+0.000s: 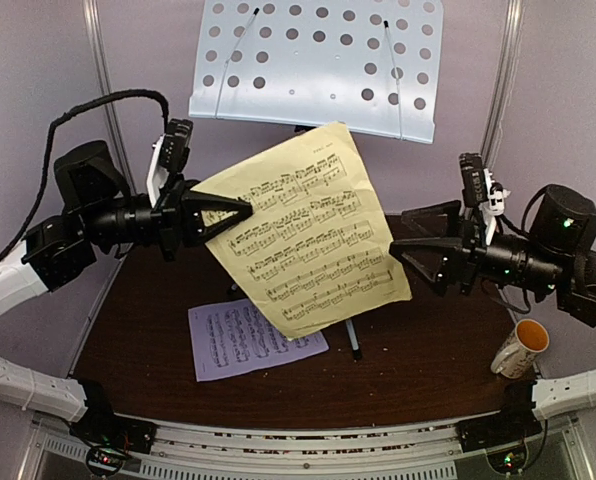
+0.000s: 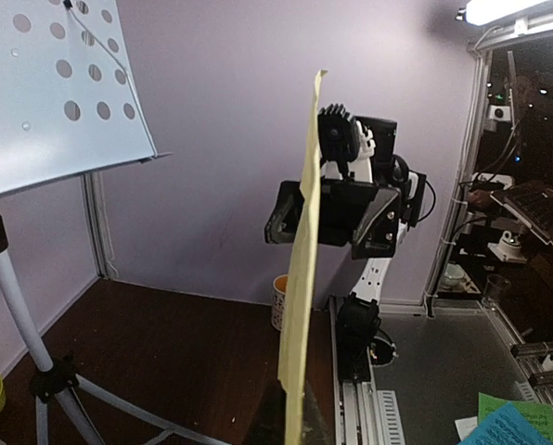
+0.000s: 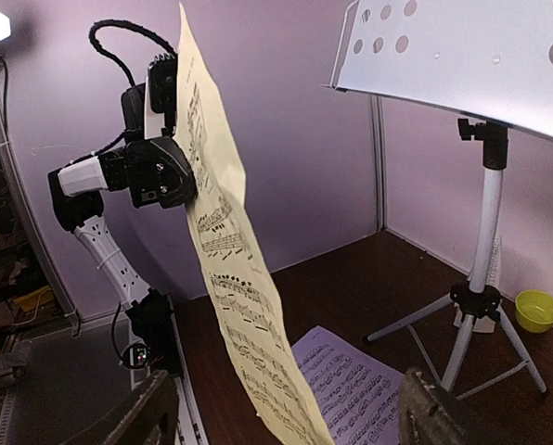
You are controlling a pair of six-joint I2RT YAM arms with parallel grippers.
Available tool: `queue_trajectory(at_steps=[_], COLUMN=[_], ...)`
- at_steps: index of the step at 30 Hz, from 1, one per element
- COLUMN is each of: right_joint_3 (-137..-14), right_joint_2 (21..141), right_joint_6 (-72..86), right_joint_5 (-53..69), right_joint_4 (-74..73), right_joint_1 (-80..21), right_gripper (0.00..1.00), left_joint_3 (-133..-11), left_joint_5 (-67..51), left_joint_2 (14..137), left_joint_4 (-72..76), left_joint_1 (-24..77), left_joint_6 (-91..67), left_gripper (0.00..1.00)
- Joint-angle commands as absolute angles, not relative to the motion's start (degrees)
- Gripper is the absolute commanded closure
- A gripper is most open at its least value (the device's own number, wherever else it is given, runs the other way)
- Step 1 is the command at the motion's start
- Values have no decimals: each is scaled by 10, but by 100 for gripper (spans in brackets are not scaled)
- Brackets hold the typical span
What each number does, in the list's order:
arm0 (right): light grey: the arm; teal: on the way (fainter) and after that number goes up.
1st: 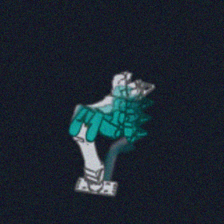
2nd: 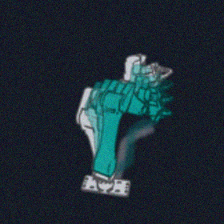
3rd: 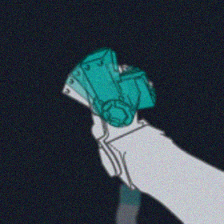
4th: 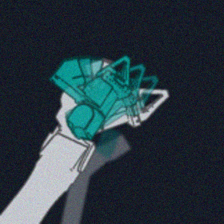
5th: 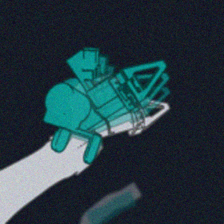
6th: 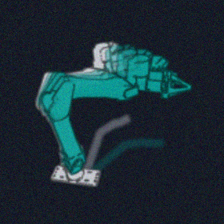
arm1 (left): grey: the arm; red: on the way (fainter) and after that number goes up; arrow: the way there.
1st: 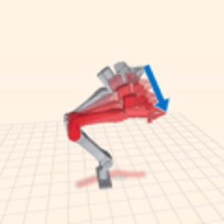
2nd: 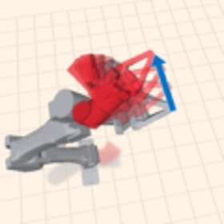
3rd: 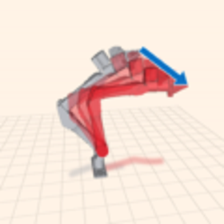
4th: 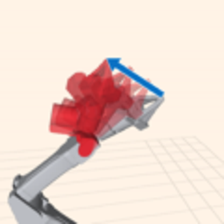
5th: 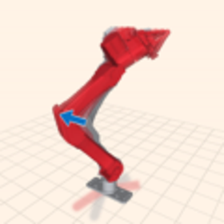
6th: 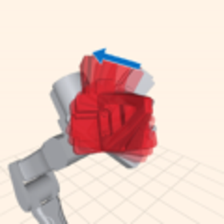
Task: Set up the instrument practice props
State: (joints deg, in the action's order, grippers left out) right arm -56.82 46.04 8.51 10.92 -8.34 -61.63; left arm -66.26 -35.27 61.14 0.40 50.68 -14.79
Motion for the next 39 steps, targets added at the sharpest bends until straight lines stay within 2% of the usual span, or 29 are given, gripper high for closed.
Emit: queue_trajectory(at_steps=[1,8,11,13,16,23,27,31,39], right_joint_3=[-614,-658,-665,-664,-654,-633,-633,-647,-729], right_joint_2=[490,554,576,584,588,580,557,532,517], right_joint_6=[44,38,37,41,41,54,61,59,27], right_joint_5=[95,131,127,131,123,100,70,27,-15], right_joint_4=[-193,-192,-186,-176,-168,-145,-141,-153,-207], right_joint_1=[-613,-621,-630,-633,-641,-654,-655,-654,-654], right_gripper=[17,14,18,26,43,98,100,100,100], left_joint_3=[-701,-758,-767,-771,-774,-776,-778,-784,-846], left_joint_5=[-407,-430,-447,-454,-446,-406,-346,-279,-131], left_joint_2=[624,663,678,687,695,695,681,663,645], left_joint_4=[-147,-222,-224,-225,-229,-226,-225,-232,-258], left_joint_1=[507,507,507,507,507,507,506,506,507], left_joint_6=[-67,-38,-40,-43,-45,-50,-58,-63,-52], left_gripper=[100,100,100,100,100,99,77,59,51])
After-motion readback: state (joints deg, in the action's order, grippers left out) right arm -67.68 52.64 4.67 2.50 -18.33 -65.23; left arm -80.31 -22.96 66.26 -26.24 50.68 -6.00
